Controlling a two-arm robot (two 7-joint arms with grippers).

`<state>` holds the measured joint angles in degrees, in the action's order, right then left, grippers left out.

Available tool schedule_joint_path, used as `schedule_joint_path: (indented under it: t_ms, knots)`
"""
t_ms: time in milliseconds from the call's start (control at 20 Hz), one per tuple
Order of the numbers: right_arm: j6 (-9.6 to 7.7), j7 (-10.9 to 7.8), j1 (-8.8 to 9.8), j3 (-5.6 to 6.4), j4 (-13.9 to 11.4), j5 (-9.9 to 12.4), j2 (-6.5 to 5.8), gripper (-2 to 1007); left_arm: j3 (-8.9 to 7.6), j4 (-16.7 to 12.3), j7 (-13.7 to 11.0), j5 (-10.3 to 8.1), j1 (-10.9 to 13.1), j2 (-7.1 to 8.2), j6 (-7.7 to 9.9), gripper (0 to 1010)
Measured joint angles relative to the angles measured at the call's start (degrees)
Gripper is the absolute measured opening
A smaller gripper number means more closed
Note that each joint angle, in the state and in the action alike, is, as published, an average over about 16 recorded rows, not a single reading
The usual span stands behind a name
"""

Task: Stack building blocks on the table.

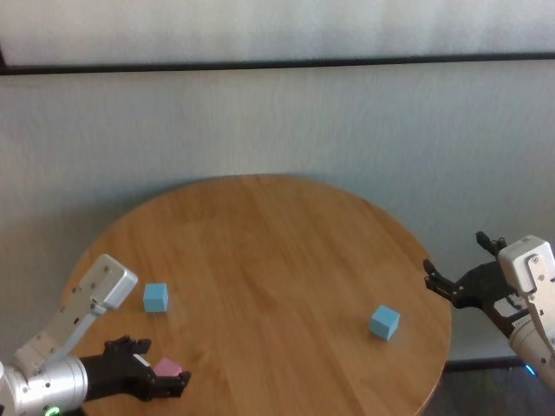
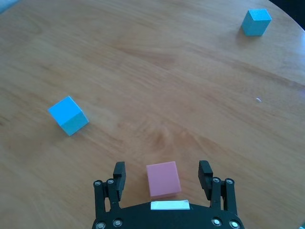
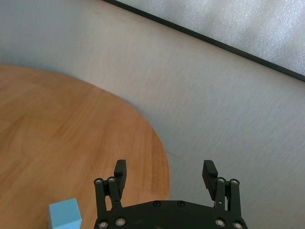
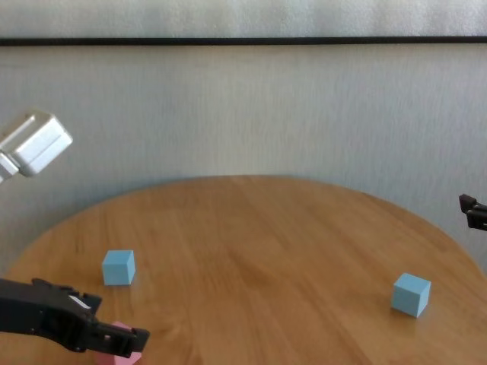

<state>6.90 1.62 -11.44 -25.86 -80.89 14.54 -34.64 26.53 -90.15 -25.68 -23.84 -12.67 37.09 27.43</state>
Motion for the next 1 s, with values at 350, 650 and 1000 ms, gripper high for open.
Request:
schedule_joint_path:
  t_ms: [350,650,1000]
  knots:
    - [0.0,0.0,0.0,0.0,0.0,0.0,0.0,1005,0.57,0.7,0.5,1.41,-0.5,-0.91,0.76,1003]
    - [0.0,0.0,0.0,0.0,0.0,0.0,0.0,1005,0.4,1.7,1.0,2.28,-0.8,-1.88,1.36,1003]
    - [0.0,0.0,0.0,0.0,0.0,0.0,0.0,1005,-0.44,2.5,1.6,2.76,-0.5,-2.96,2.22,1003]
